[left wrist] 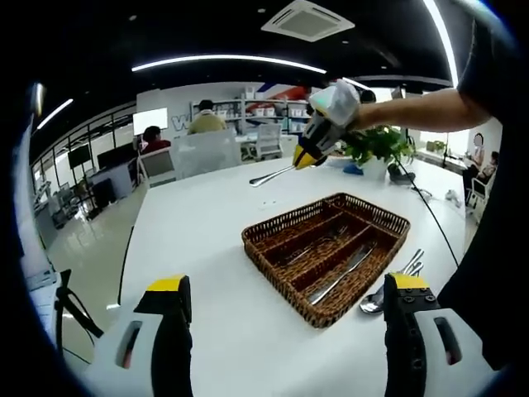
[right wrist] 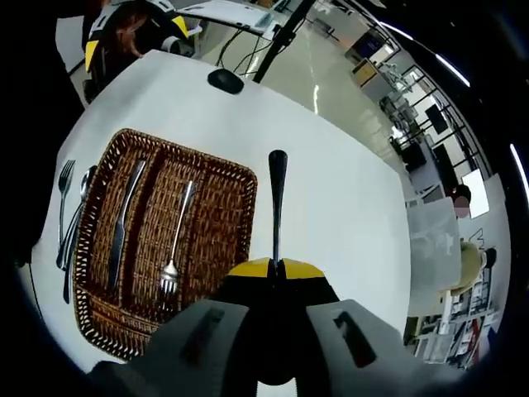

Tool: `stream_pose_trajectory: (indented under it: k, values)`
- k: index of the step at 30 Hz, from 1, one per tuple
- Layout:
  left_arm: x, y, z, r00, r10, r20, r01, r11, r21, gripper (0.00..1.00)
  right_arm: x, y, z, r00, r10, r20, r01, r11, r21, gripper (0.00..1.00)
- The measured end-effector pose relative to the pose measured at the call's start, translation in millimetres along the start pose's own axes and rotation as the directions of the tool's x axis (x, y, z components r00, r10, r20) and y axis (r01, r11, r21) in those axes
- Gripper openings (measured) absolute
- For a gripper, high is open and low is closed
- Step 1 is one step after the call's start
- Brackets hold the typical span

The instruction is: Arrange the knives, forks, and spoons in their matching storage slots by inserting each utensil handle-first until every utensil is classified and aligned in the correct compartment

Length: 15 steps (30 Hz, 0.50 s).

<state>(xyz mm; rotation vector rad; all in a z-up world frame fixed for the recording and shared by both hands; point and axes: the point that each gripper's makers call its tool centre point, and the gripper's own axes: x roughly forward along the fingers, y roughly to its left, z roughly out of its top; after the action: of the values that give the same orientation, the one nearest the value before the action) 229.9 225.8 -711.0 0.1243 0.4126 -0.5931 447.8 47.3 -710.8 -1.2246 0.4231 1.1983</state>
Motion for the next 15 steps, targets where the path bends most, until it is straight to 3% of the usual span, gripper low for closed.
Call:
stream_pose_trajectory:
  k: [15]
  values:
    - [-2,3.0,1.8,1.0,0.014,0.005,-0.013,1.0,-0.015,0.99,20,13,-15.5,0.999,0.025,-0.029,-0.025,1.0,0.01,0.0]
